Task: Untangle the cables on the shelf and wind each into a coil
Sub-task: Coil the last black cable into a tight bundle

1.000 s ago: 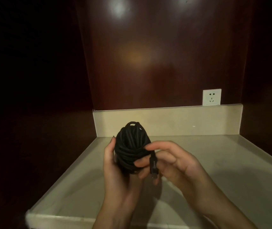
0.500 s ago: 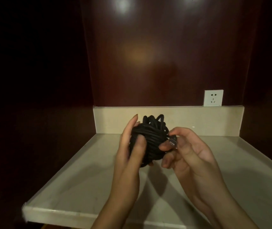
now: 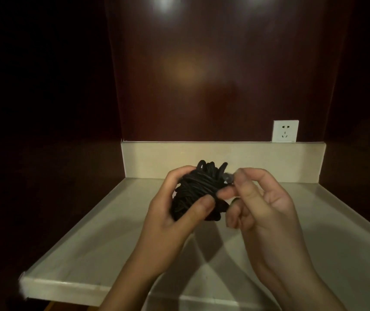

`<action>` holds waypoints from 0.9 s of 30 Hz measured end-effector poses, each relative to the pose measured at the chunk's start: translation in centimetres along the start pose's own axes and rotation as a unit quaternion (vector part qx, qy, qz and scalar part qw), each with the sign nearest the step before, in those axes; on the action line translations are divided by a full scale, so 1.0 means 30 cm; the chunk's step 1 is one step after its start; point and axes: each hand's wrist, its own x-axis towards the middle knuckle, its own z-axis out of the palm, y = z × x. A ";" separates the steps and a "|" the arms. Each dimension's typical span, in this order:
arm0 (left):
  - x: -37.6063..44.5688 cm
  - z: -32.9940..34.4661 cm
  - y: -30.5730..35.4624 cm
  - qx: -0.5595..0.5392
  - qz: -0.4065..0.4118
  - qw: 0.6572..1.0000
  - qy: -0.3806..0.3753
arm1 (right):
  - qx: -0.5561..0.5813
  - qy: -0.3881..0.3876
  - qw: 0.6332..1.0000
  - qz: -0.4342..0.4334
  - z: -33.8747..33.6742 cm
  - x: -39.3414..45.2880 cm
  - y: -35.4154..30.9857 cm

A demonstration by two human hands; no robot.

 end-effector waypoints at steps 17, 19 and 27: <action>-0.007 -0.017 0.048 0.139 0.082 0.987 -0.004 | -0.097 -0.011 0.995 -0.029 -0.015 0.012 -0.065; -0.007 -0.022 0.051 0.151 0.079 0.985 -0.005 | -0.105 -0.021 0.994 -0.024 -0.019 0.011 -0.063; -0.008 -0.038 0.069 0.206 0.064 0.976 -0.034 | -0.108 -0.087 0.990 0.033 -0.046 0.033 -0.070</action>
